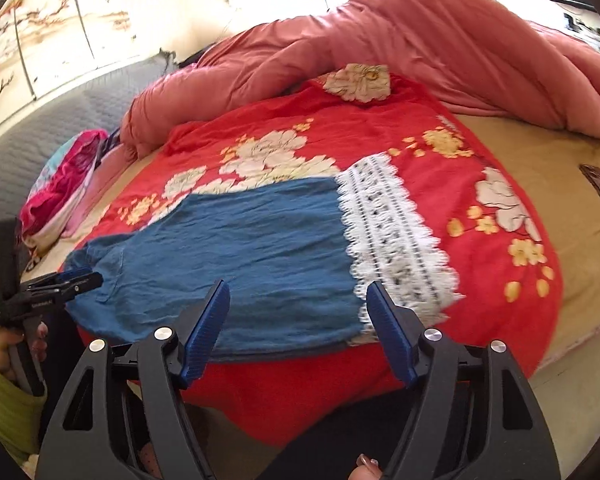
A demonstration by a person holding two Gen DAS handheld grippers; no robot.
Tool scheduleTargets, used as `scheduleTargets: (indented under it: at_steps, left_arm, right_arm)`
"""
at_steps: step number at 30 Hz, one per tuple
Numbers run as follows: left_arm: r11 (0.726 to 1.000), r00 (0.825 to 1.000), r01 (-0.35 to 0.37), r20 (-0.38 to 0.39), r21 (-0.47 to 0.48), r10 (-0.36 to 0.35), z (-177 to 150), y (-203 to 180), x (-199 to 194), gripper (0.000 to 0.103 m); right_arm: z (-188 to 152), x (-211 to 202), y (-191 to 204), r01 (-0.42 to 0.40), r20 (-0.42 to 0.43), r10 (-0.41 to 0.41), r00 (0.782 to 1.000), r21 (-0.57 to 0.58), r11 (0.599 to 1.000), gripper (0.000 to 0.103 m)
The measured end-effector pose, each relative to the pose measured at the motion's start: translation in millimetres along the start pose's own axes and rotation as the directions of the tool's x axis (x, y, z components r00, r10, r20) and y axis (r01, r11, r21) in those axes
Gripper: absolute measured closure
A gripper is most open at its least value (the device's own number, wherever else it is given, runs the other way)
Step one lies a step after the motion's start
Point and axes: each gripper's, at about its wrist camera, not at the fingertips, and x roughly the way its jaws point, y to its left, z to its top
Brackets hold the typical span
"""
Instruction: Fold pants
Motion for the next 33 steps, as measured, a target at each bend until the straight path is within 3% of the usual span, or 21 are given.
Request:
scheduleTargets:
  at_steps: [6, 11, 13, 16, 18, 25, 29, 33]
  left_arm:
    - [0.997, 0.996, -0.048, -0.078, 0.057, 0.052, -14.1, -9.2, 31.0, 0.034]
    - [0.995, 0.995, -0.067, -0.073, 0.08, 0.073, -12.2, -14.9, 28.8, 0.03]
    - [0.997, 0.999, -0.02, -0.038, 0.077, 0.023, -2.9, -20.6, 15.3, 0.03]
    - [0.991, 1.0, 0.018, 0.0, 0.136, -0.018, 18.3, -41.5, 5.8, 0.03]
    - [0.983, 0.998, 0.054, 0.014, 0.175, -0.057, 35.6, -59.5, 7.1, 0.03]
    - [0.93, 0.991, 0.123, 0.003, 0.345, -0.132, 85.4, -134.1, 39.1, 0.023]
    - [0.898, 0.98, 0.198, -0.073, 0.393, -0.184, 114.7, -167.6, 77.0, 0.023]
    - [0.879, 0.982, 0.19, -0.104, 0.437, -0.16, 137.9, -189.0, 116.1, 0.023]
  right_arm:
    - [-15.7, 39.6, -5.7, 0.055, -0.137, -0.05, 0.989, 0.037, 0.998, 0.033]
    - [-19.3, 26.4, -13.2, -0.01, -0.065, 0.016, 0.998, 0.086, 0.996, 0.033]
    - [-17.6, 6.4, -19.0, -0.042, 0.014, 0.041, 0.999, 0.116, 0.992, 0.033]
    - [-16.5, -14.7, -33.3, 0.011, 0.087, -0.025, 0.996, 0.158, 0.987, 0.024]
    - [-18.1, -23.1, -43.1, 0.031, 0.105, -0.051, 0.993, 0.183, 0.983, 0.024]
    - [-24.7, -23.8, -66.0, 0.052, 0.102, -0.077, 0.992, 0.23, 0.972, 0.023]
    - [-20.4, -13.1, -68.7, 0.029, 0.084, -0.05, 0.995, 0.236, 0.971, 0.023]
    - [-18.9, 2.0, -71.5, 0.003, 0.047, -0.016, 0.999, 0.254, 0.967, 0.023]
